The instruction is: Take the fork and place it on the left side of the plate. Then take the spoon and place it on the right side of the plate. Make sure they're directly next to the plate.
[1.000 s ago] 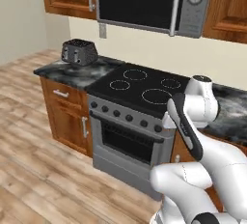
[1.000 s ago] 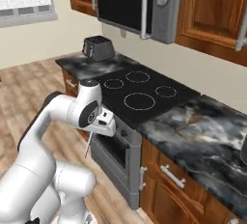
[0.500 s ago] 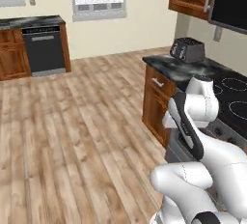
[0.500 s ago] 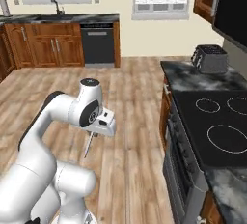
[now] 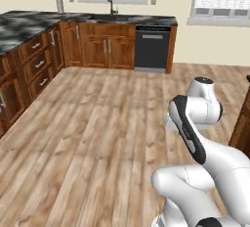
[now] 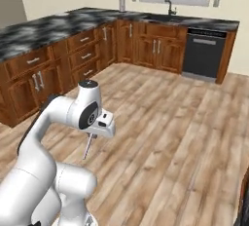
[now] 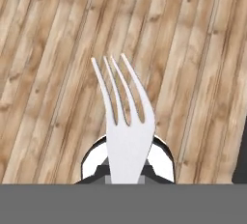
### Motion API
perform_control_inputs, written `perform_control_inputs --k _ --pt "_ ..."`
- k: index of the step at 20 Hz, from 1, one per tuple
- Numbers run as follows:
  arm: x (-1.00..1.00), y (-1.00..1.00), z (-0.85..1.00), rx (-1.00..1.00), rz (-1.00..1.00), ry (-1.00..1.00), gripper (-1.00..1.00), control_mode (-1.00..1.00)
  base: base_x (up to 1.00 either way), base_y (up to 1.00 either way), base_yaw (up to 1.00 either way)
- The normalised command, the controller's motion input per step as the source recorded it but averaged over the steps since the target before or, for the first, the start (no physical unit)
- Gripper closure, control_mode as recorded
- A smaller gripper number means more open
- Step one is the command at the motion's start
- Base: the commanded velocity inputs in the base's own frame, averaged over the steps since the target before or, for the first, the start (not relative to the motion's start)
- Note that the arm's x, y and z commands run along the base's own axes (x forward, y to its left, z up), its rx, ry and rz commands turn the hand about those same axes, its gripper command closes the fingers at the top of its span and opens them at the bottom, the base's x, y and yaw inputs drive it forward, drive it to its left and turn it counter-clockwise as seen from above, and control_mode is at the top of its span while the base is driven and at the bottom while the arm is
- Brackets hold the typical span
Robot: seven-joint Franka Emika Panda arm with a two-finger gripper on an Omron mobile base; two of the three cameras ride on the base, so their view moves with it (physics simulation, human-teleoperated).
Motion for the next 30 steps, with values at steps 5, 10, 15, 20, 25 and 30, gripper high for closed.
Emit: perform_control_inputs --k 5,10,15,20,25,30 --pt "0.00 0.00 0.00 0.00 0.00 0.00 1.00 1.00 0.99 0.00 0.72" --pt "0.00 0.00 0.00 0.00 0.00 0.00 1.00 1.00 1.00 0.01 0.64" --pt "0.00 0.00 0.00 0.00 0.00 0.00 1.00 1.00 1.00 0.31 0.49" --pt "0.00 0.00 0.00 0.00 0.00 0.00 1.00 1.00 1.00 0.80 0.35" --pt "0.00 0.00 0.00 0.00 0.00 0.00 1.00 1.00 1.00 1.00 0.01" --pt "0.00 0.00 0.00 0.00 0.00 0.00 1.00 1.00 1.00 1.00 0.00"
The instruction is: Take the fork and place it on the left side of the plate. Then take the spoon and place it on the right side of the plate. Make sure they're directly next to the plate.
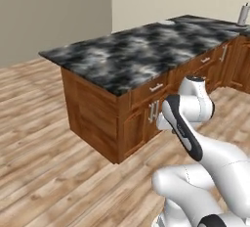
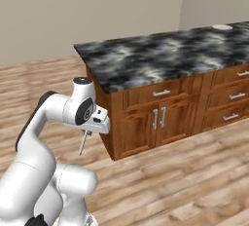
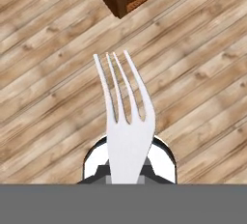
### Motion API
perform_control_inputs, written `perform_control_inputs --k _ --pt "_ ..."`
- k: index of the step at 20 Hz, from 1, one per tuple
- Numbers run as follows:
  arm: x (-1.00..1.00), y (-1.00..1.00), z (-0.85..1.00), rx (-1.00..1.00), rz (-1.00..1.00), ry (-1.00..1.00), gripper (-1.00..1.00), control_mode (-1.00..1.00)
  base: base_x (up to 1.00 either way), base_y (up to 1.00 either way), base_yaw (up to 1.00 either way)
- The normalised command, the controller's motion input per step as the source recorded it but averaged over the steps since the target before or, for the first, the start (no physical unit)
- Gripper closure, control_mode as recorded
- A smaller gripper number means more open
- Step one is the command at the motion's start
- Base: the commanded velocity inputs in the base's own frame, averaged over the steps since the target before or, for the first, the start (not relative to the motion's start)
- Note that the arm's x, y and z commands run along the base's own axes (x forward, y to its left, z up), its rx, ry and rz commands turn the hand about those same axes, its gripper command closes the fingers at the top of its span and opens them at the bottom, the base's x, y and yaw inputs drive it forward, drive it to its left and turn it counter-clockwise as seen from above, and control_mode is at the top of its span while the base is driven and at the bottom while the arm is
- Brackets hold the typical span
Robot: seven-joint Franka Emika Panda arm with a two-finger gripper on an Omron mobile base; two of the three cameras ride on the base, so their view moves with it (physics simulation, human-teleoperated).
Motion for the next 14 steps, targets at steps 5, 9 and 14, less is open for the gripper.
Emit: perform_control_inputs --k 5,9,14 --pt "0.00 0.00 0.00 0.00 0.00 0.00 1.00 1.00 1.00 1.00 0.00" --pt "0.00 0.00 0.00 0.00 0.00 0.00 1.00 1.00 1.00 1.00 0.00" --pt "0.00 0.00 0.00 0.00 0.00 0.00 1.00 1.00 1.00 1.00 0.00"
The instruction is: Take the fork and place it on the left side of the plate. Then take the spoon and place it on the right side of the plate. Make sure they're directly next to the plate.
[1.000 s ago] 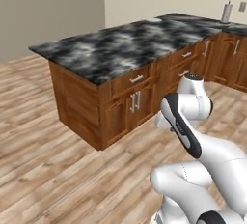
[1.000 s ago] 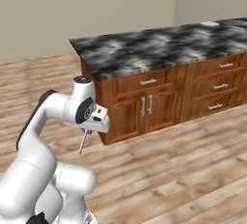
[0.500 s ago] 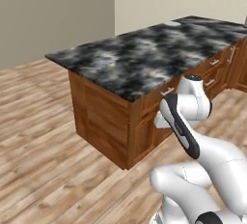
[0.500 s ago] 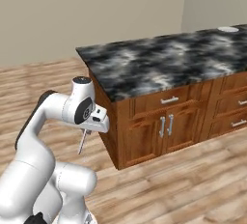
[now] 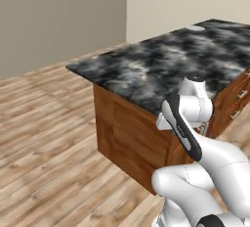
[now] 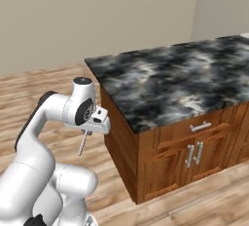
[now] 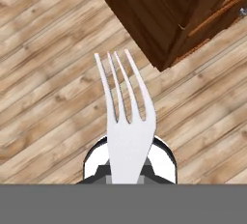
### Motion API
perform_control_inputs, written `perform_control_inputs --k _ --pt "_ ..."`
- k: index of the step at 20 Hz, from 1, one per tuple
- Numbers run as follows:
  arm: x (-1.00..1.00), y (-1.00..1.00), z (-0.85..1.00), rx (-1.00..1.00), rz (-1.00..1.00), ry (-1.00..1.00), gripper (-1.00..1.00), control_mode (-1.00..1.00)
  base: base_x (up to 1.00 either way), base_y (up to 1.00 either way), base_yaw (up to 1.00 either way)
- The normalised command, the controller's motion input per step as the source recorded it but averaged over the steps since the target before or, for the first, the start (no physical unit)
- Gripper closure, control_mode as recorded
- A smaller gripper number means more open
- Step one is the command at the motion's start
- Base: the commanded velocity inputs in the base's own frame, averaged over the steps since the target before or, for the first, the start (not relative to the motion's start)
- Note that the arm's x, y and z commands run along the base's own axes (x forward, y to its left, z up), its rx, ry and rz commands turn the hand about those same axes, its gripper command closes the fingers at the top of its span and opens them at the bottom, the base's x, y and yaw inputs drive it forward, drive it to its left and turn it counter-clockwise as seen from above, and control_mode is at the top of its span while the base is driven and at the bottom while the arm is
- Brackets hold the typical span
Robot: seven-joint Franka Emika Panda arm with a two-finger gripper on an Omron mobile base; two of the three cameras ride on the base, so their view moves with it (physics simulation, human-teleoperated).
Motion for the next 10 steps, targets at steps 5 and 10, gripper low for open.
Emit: perform_control_inputs --k 5,10 --pt "0.00 0.00 0.00 0.00 0.00 0.00 1.00 1.00 1.00 1.00 0.00" --pt "0.00 0.00 0.00 0.00 0.00 0.00 1.00 1.00 1.00 1.00 0.00"
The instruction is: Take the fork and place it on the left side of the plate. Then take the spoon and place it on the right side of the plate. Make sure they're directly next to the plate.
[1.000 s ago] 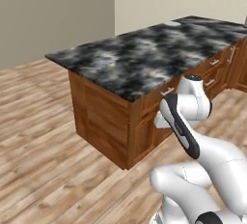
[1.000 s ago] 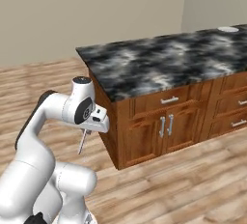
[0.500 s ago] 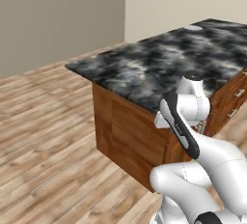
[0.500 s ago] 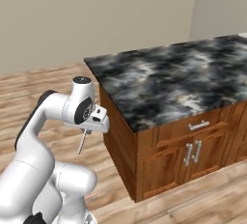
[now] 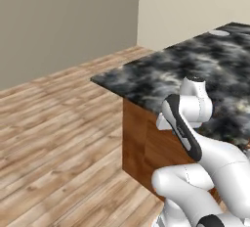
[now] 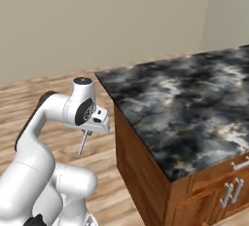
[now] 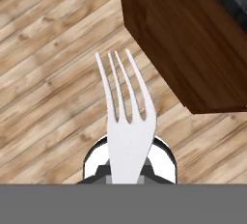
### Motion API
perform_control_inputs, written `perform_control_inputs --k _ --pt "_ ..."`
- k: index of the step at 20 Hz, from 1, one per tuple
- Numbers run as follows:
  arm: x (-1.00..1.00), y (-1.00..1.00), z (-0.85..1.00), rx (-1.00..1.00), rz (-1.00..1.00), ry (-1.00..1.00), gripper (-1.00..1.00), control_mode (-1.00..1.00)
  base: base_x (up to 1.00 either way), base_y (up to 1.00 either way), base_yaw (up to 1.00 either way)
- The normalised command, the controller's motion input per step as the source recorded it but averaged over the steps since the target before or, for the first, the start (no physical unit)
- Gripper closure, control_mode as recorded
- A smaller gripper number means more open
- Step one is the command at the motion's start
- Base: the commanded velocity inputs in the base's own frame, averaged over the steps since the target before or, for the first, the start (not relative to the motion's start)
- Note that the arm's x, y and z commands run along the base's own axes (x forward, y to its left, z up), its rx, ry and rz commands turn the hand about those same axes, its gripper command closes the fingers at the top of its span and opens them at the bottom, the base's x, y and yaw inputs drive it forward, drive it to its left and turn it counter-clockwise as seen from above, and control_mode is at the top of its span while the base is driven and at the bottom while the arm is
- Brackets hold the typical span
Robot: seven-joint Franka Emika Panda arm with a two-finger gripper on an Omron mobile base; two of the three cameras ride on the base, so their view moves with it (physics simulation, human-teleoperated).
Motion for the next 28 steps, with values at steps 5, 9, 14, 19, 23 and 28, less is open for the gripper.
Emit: perform_control_inputs --k 5,9,14,19,23,28 --pt "0.00 0.00 0.00 0.00 0.00 0.00 1.00 1.00 1.00 1.00 0.00" --pt "0.00 0.00 0.00 0.00 0.00 0.00 1.00 1.00 1.00 1.00 -0.02" --pt "0.00 0.00 0.00 0.00 0.00 0.00 1.00 1.00 1.00 1.00 -0.09" --pt "0.00 0.00 0.00 0.00 0.00 0.00 1.00 1.00 1.00 1.00 -0.16" --pt "0.00 0.00 0.00 0.00 0.00 0.00 1.00 1.00 1.00 1.00 -0.21" --pt "0.00 0.00 0.00 0.00 0.00 0.00 1.00 1.00 1.00 1.00 -0.35"
